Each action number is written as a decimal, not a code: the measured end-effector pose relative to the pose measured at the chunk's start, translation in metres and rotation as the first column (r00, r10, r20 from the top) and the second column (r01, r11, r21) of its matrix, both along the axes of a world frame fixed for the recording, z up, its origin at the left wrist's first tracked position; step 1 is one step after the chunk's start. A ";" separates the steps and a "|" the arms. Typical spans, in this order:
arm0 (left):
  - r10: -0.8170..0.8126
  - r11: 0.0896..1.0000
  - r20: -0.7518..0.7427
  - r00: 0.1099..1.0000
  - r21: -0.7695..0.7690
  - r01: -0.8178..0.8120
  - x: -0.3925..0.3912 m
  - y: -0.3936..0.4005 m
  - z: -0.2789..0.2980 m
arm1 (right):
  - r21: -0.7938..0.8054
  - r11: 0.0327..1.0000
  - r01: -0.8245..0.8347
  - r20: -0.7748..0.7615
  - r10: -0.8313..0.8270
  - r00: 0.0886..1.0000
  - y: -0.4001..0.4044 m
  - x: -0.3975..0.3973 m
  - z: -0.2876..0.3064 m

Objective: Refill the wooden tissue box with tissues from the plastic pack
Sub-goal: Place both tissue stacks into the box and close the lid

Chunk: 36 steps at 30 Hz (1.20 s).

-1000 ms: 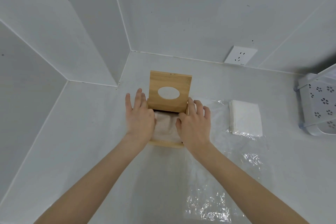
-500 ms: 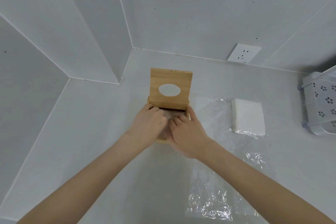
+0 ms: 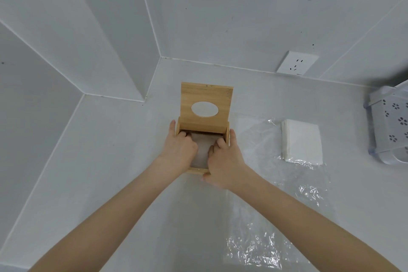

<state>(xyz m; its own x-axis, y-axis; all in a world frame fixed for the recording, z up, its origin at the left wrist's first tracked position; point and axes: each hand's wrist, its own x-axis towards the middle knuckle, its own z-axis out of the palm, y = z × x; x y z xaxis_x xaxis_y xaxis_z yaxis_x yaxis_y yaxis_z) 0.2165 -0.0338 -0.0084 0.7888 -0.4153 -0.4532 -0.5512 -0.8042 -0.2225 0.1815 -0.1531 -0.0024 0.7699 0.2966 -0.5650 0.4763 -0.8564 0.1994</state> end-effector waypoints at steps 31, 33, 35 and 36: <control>-0.137 0.759 0.030 0.990 -0.639 0.125 -0.148 -0.087 -0.018 | 0.691 0.575 0.437 -0.041 -0.574 0.818 -0.145 -0.128 -0.017; -0.193 0.846 -0.131 0.972 -0.524 0.098 -0.155 -0.092 -0.041 | 0.607 0.639 0.472 -0.041 -0.568 0.822 -0.155 -0.144 -0.031; -0.220 0.856 -0.157 0.963 -0.504 0.113 -0.161 -0.095 -0.057 | 0.569 0.663 0.487 -0.041 -0.568 0.822 -0.160 -0.157 -0.042; -0.240 0.864 -0.154 0.959 -0.484 0.139 -0.165 -0.096 -0.061 | 0.567 0.657 0.496 -0.051 -0.573 0.818 -0.162 -0.163 -0.045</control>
